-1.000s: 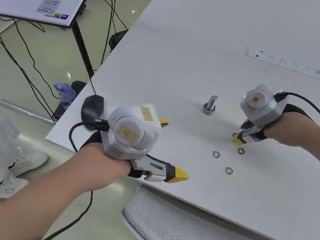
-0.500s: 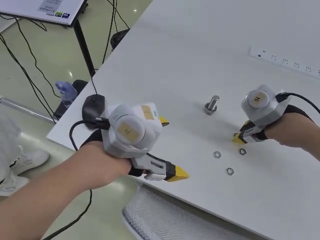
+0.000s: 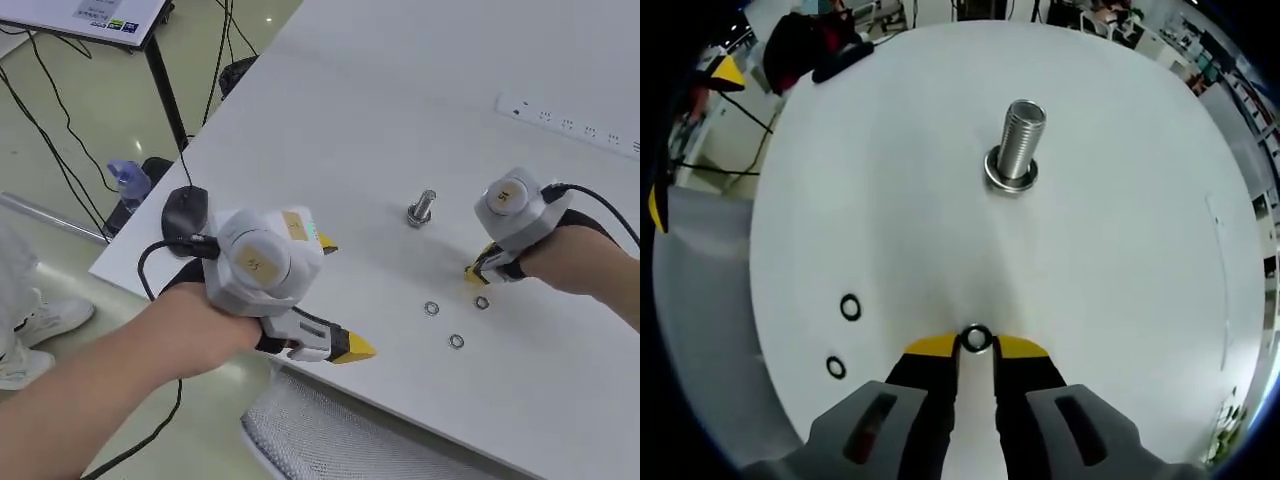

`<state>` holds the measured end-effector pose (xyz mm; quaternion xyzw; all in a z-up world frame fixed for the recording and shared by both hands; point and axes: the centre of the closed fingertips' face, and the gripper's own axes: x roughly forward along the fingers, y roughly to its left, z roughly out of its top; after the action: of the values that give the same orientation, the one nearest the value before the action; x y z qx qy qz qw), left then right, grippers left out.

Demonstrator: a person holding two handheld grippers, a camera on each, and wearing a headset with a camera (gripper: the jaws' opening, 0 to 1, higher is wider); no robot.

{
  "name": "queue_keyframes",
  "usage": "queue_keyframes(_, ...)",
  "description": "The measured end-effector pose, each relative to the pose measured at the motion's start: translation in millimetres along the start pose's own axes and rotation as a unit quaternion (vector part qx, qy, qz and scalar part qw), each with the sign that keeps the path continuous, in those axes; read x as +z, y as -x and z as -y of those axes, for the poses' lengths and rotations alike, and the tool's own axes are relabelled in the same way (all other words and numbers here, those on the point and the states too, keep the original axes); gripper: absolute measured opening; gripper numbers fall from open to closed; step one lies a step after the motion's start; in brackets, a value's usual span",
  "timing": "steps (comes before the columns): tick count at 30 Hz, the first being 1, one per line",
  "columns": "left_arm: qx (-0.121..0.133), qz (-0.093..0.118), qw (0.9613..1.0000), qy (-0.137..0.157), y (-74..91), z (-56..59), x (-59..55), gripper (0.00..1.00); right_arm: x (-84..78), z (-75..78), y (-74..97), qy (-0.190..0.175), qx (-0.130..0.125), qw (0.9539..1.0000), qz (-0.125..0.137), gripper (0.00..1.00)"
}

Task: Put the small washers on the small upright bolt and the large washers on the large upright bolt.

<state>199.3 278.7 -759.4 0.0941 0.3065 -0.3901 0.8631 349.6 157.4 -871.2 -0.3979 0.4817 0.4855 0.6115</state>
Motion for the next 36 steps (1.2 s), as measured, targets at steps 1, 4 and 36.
queue_keyframes(1,0.000,0.000,1.0000,0.000,0.0,0.6,-0.3,0.75,0.1,-0.1,-0.1,0.000,0.000,1.0000,-0.001,0.14)
queue_keyframes(4,-0.002,-0.003,1.0000,-0.003,-0.4,2.7,-1.0,0.75,0.7,-0.4,-0.2,0.001,-0.002,1.0000,-0.009,0.14)
queue_keyframes(36,-0.001,-0.007,0.9999,-0.009,0.7,5.8,0.1,0.73,-26.8,0.7,44.8,-0.040,-0.005,0.9987,0.030,0.12)
